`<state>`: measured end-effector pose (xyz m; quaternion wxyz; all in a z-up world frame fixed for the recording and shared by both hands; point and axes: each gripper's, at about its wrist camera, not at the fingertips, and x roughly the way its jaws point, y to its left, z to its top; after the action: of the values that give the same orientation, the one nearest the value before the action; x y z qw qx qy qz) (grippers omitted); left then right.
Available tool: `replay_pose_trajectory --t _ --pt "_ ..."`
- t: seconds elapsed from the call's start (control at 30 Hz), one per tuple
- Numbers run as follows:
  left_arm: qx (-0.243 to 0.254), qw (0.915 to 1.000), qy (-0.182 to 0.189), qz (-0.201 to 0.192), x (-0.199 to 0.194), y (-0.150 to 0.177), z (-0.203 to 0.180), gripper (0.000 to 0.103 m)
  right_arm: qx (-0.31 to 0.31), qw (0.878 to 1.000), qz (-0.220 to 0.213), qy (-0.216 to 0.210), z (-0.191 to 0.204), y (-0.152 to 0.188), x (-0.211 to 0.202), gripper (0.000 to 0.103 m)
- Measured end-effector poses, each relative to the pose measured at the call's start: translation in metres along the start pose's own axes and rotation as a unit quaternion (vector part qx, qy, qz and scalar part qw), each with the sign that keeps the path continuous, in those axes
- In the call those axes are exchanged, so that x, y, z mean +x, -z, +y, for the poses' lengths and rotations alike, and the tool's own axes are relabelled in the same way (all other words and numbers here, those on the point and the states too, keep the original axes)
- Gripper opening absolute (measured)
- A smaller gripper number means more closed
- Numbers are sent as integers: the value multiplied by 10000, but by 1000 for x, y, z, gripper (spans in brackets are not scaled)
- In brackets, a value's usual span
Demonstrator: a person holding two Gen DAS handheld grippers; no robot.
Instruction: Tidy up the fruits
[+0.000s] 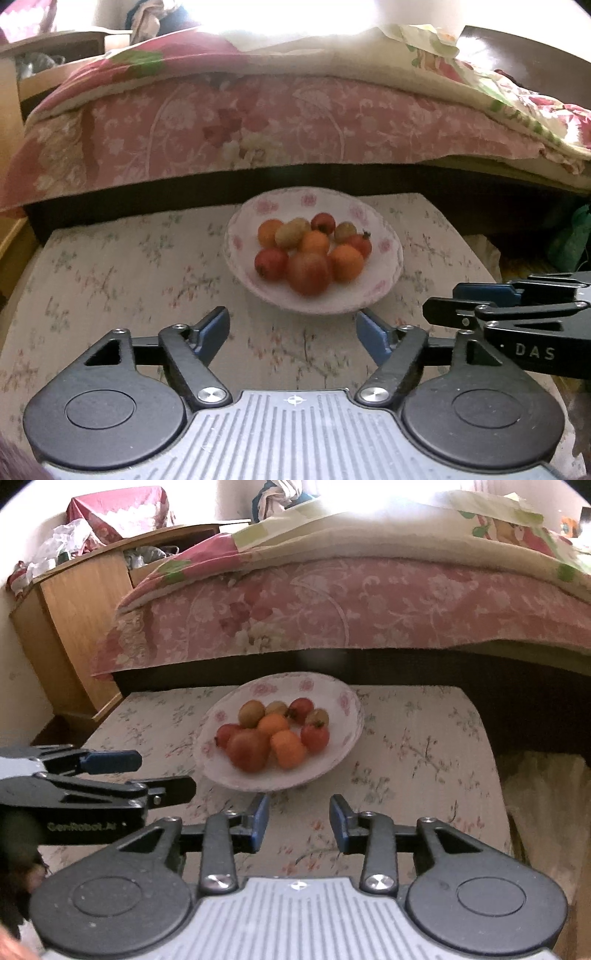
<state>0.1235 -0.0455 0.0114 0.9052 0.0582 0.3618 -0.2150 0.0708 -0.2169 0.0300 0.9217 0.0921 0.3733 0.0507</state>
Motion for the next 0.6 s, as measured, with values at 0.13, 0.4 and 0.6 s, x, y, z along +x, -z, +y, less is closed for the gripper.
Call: replay_pose_trajectory --t 0.13,0.4,0.6 --pt "17 10000 -82 29 -11 7 -3 87 5 10000 12 -51 10 11 -13 37" --pt "-101 9996 -242 37 -33 22 -5 94 138 9999 -30 -30 18 24 -37 39" --pt "-33 9989 -468 -60 -50 31 -9 103 184 9998 -16 38 21 35 -48 42"
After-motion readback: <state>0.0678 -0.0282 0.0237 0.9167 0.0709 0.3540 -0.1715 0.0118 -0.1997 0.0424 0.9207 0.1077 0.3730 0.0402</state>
